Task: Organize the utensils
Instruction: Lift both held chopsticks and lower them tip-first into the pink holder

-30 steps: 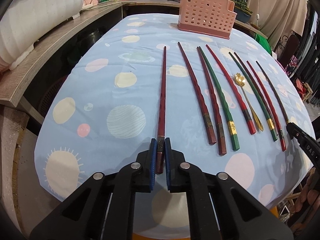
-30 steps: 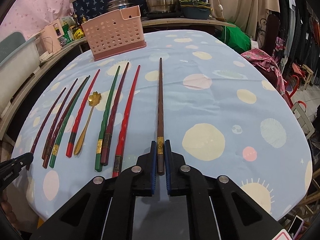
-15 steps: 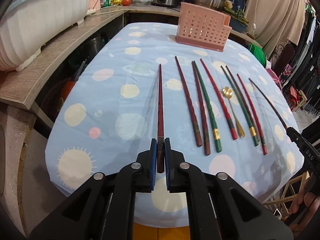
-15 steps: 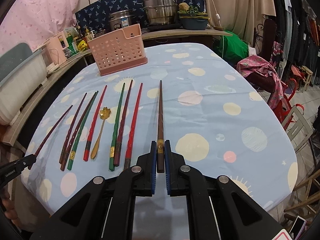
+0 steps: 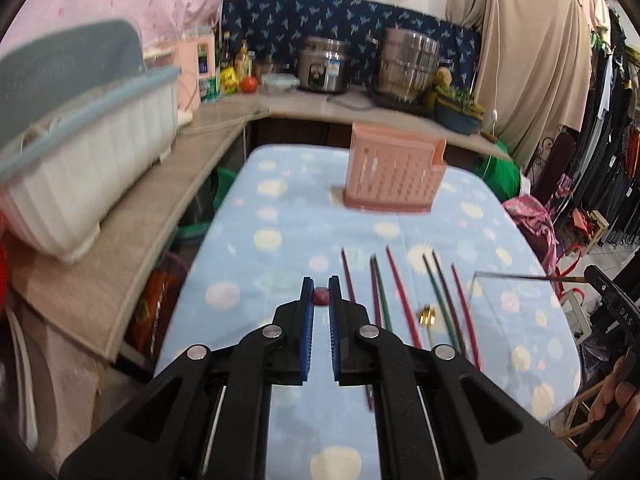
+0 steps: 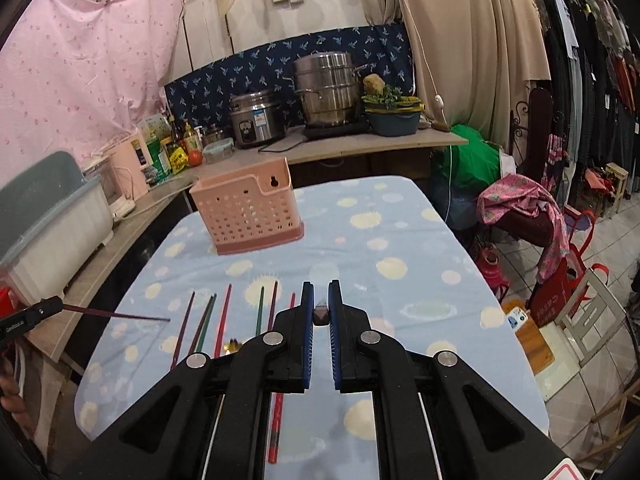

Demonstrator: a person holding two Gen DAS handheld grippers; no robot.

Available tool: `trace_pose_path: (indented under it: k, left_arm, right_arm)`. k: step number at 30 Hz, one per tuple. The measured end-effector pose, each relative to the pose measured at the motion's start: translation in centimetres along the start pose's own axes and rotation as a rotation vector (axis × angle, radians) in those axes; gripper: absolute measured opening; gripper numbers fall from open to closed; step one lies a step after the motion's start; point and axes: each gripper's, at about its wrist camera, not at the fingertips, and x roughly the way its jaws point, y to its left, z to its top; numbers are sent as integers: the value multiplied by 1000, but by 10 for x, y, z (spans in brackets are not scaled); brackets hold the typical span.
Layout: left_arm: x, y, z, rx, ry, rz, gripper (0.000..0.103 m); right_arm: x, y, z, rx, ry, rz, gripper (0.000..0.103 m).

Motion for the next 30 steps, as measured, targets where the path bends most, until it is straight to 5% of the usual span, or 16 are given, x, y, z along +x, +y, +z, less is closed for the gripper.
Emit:
trace_pose_path:
  k: [12, 30]
  left_arm:
    - [21, -8, 93, 26, -97, -2, 7]
    - [49, -56, 259, 46, -346, -57, 7]
  right_arm:
    - [38, 1, 82, -24, -42, 56, 7]
    - [103, 64, 246, -63, -258, 150, 7]
